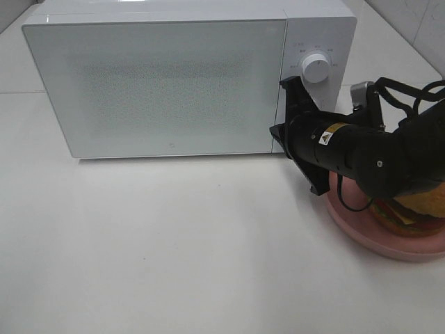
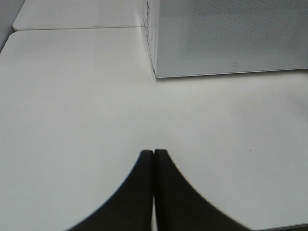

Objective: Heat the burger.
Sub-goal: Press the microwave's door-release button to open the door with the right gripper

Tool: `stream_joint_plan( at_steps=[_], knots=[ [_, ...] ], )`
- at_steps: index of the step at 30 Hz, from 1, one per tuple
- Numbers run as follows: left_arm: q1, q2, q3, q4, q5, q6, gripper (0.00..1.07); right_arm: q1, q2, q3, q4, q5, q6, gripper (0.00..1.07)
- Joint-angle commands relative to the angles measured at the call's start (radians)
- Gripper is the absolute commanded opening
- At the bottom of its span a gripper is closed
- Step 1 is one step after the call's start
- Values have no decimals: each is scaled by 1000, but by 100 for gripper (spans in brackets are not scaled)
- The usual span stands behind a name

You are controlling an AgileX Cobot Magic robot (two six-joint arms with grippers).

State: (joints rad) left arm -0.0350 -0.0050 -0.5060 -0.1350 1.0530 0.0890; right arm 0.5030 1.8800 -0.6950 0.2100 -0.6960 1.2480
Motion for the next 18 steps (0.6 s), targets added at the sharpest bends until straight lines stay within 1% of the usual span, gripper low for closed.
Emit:
stream_joint_plan(
  at_steps=[1, 4, 6, 18],
  knots=[
    [4, -19, 2, -3, -11, -5, 0, 2, -3, -12, 75, 30, -5, 0],
    [4, -19, 2, -3, -11, -5, 0, 2, -3, -12, 89, 27, -10, 0],
    [4, -19, 2, -3, -11, -5, 0, 2, 2, -12, 152, 21, -40, 0],
    [4, -19, 2, -3, -11, -5, 0, 2, 64, -12, 206, -43, -38, 0]
  ],
)
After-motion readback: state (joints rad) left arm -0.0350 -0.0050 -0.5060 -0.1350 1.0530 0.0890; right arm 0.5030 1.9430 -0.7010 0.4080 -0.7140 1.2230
